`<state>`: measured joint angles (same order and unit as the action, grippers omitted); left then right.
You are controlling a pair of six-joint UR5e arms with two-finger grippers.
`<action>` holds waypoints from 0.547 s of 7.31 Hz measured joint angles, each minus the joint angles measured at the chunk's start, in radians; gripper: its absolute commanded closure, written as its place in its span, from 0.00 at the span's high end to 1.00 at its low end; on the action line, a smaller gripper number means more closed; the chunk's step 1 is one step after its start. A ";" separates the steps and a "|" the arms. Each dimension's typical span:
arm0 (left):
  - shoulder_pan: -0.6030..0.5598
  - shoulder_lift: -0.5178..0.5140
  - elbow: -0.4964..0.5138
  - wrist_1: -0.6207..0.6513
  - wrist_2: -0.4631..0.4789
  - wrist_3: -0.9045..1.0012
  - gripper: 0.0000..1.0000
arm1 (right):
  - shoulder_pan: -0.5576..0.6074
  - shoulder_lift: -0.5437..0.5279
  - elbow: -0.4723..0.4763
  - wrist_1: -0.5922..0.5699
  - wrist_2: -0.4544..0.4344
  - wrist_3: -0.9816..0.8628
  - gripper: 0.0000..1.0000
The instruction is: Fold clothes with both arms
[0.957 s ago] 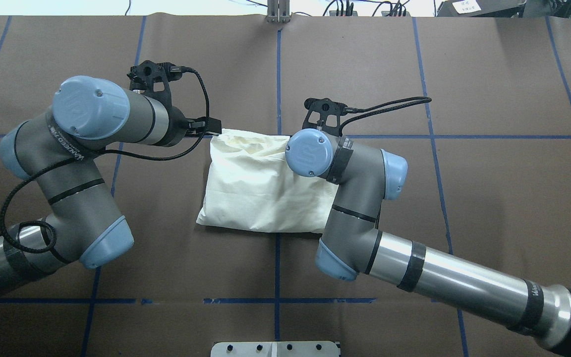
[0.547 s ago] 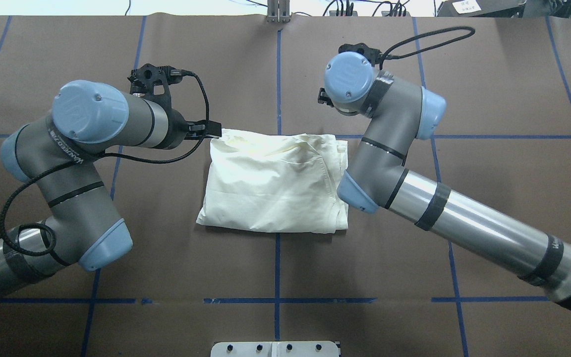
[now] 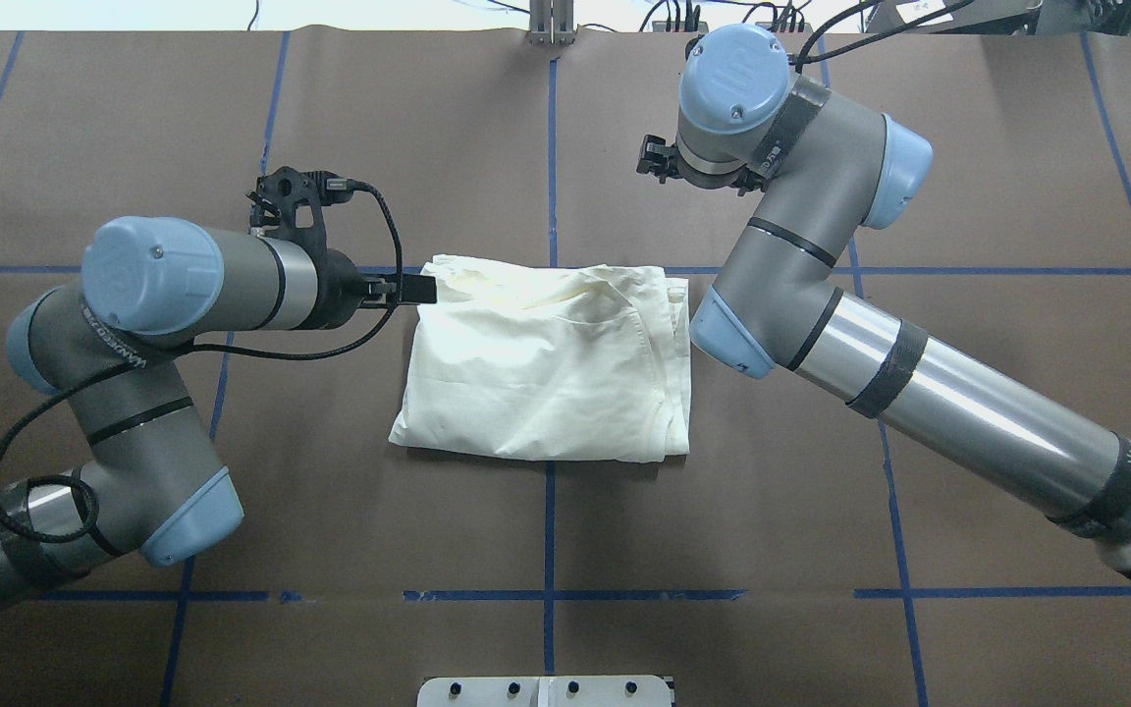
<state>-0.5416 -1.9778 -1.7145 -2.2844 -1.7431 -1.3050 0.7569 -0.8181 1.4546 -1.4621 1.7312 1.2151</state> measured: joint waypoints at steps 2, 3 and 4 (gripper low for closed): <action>0.064 -0.013 0.006 -0.016 0.012 -0.192 1.00 | 0.001 -0.015 0.020 0.001 0.005 -0.001 1.00; 0.081 -0.014 0.016 -0.020 0.031 -0.253 1.00 | 0.001 -0.017 0.022 0.001 0.005 -0.001 1.00; 0.088 -0.013 0.033 -0.026 0.047 -0.279 1.00 | 0.000 -0.019 0.024 0.002 0.005 0.000 1.00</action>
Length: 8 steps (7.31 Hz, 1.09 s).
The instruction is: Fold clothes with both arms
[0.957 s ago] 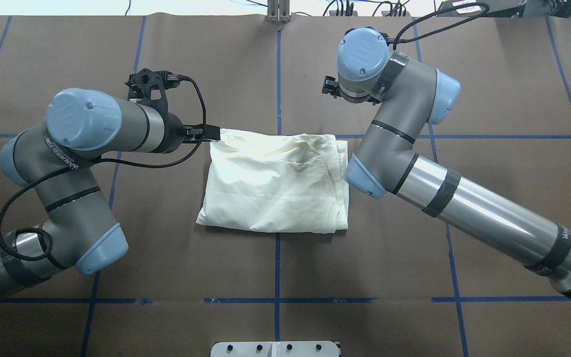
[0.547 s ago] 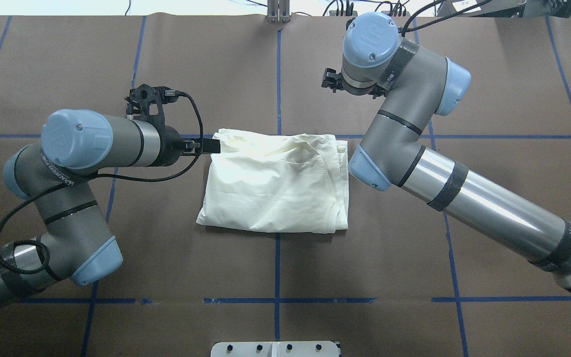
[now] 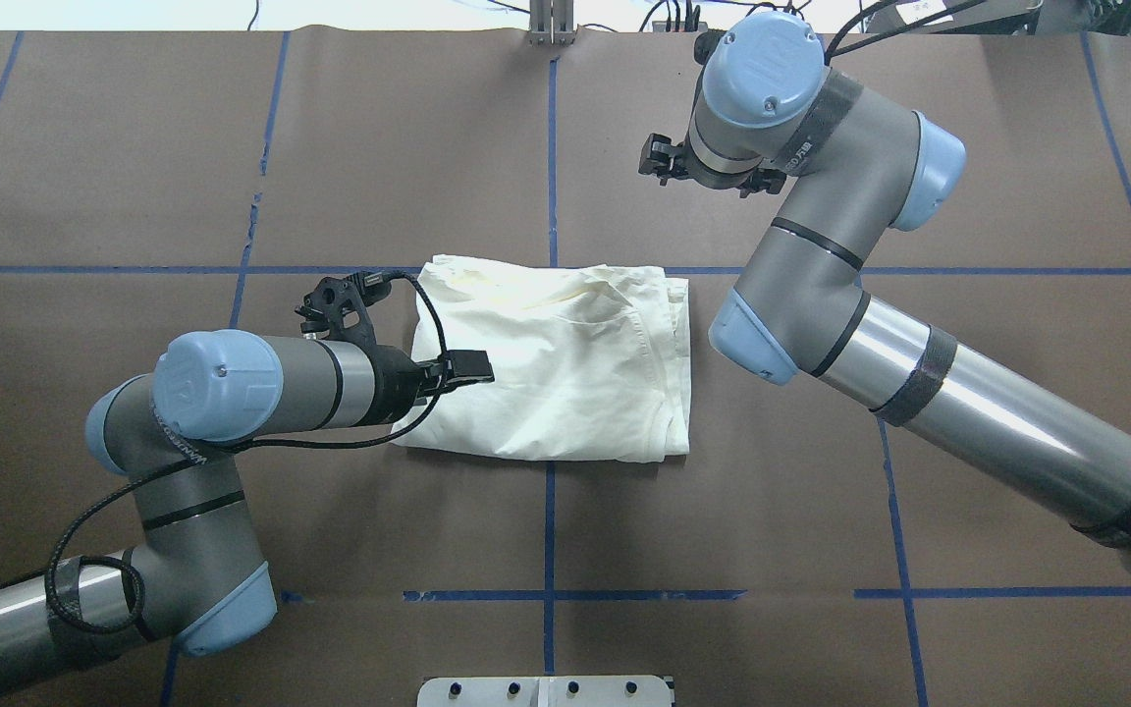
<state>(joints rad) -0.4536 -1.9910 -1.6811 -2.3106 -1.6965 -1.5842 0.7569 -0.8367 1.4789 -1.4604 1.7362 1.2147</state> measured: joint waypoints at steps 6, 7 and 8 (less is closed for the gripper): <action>0.021 0.012 0.067 -0.046 0.012 -0.008 1.00 | -0.001 -0.010 0.005 0.000 -0.004 0.002 1.00; 0.022 0.012 0.064 -0.045 0.012 -0.007 1.00 | -0.001 -0.010 0.005 0.000 -0.004 0.002 1.00; 0.019 0.010 0.055 -0.044 0.011 -0.005 1.00 | -0.001 -0.010 0.006 0.000 -0.004 0.002 1.00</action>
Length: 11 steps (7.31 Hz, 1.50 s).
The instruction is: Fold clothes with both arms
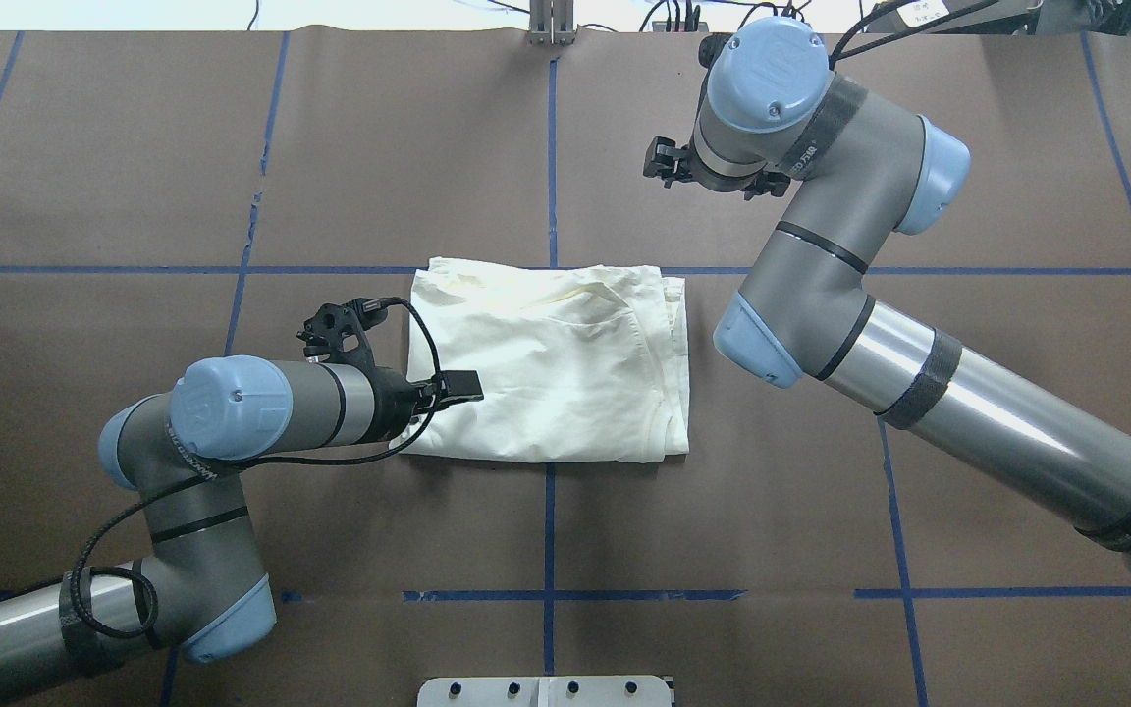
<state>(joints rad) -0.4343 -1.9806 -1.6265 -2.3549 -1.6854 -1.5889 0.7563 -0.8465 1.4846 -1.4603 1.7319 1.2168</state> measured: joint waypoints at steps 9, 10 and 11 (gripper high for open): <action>-0.220 -0.124 0.249 -0.138 -0.037 0.411 0.56 | 0.000 -0.001 0.005 0.000 0.001 0.001 1.00; -0.219 -0.139 0.291 -0.188 -0.048 0.413 0.37 | 0.000 -0.003 0.005 0.000 0.000 0.001 1.00; -0.218 -0.147 0.307 -0.213 -0.054 0.412 0.17 | 0.000 -0.005 0.005 0.000 0.001 0.002 1.00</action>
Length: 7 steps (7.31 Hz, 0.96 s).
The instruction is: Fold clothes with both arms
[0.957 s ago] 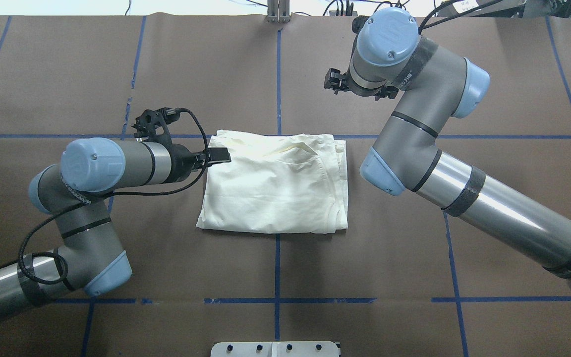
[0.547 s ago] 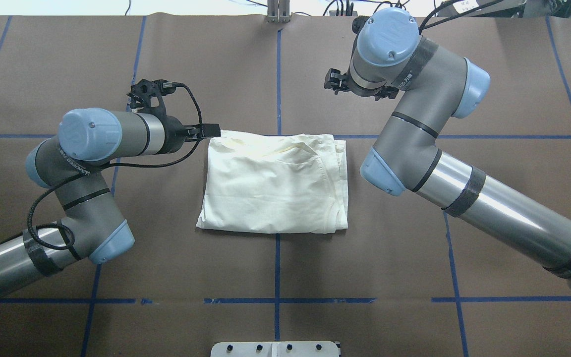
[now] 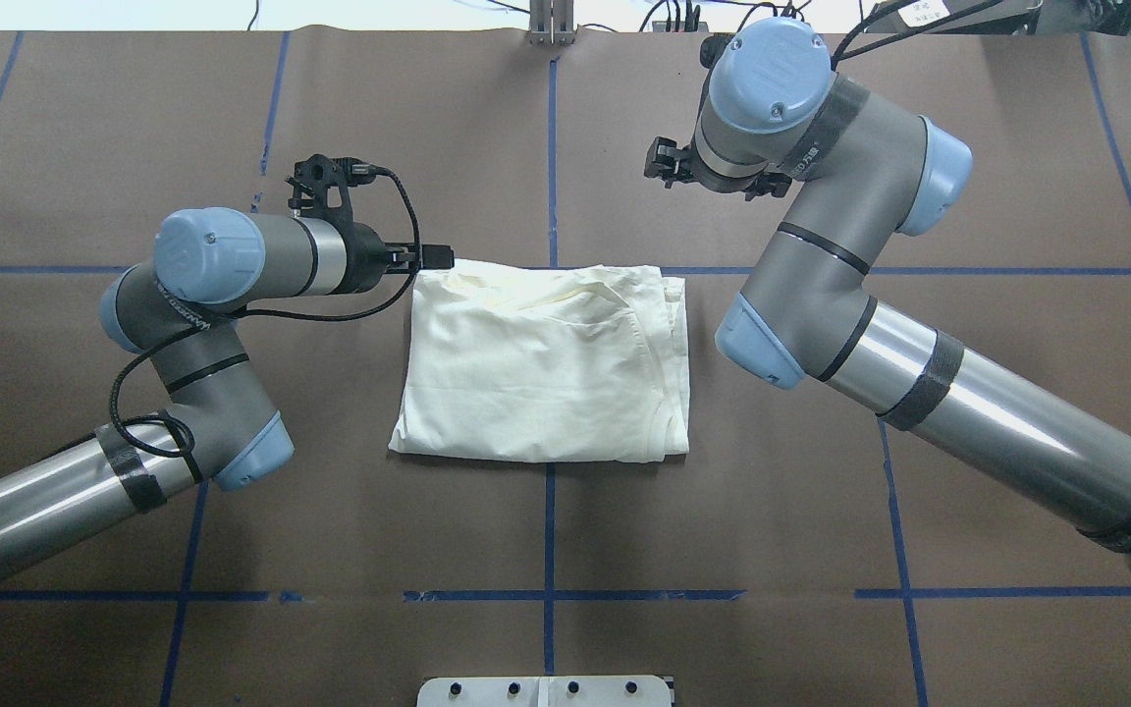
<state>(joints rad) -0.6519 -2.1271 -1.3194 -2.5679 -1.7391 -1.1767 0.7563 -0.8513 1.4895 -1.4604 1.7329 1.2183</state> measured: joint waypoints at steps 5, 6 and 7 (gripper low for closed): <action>0.018 -0.003 0.003 -0.013 -0.003 -0.007 0.00 | -0.001 -0.002 0.000 0.000 0.000 0.002 1.00; 0.015 -0.001 0.005 -0.011 -0.003 -0.007 0.00 | -0.002 -0.002 0.000 0.000 0.000 0.002 1.00; 0.006 -0.001 0.009 -0.008 -0.003 -0.006 0.00 | -0.002 -0.002 0.000 0.000 -0.001 0.002 1.00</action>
<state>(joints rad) -0.6457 -2.1279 -1.3100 -2.5755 -1.7423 -1.1829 0.7548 -0.8529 1.4895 -1.4604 1.7324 1.2205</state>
